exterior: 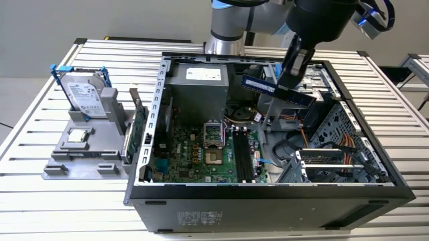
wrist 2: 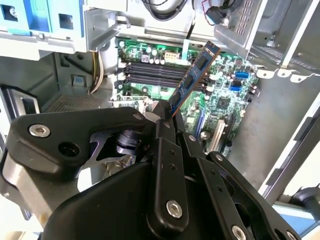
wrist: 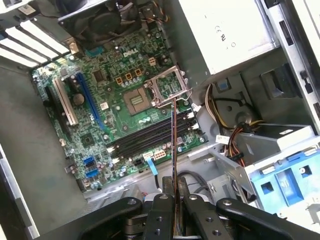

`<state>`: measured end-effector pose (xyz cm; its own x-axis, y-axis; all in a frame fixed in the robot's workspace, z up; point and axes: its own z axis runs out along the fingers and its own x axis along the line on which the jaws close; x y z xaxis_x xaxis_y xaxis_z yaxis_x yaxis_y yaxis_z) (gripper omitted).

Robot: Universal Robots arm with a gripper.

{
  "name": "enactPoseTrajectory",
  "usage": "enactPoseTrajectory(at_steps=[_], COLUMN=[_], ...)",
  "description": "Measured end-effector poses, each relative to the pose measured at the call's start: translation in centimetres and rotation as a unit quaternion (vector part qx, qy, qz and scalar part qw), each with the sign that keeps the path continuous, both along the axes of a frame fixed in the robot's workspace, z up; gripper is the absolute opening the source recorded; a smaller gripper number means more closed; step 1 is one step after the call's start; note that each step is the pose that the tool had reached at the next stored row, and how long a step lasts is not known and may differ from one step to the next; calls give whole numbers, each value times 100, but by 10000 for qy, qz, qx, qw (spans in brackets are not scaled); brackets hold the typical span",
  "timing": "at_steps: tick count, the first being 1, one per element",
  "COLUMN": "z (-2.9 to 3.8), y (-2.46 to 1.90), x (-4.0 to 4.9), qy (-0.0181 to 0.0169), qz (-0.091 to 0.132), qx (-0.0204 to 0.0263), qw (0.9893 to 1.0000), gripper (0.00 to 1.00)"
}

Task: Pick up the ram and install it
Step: 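Insert the ram into the slot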

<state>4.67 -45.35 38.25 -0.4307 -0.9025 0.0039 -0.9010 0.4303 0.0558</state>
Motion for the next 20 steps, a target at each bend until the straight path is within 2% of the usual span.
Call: enactPoseTrajectory(at_steps=[11, 20], z=[0, 0], y=[0, 0], x=[0, 0], qy=[0, 0], qz=[-407, -816], qx=[0, 0], qw=[9992, 9967], gripper=[0, 0])
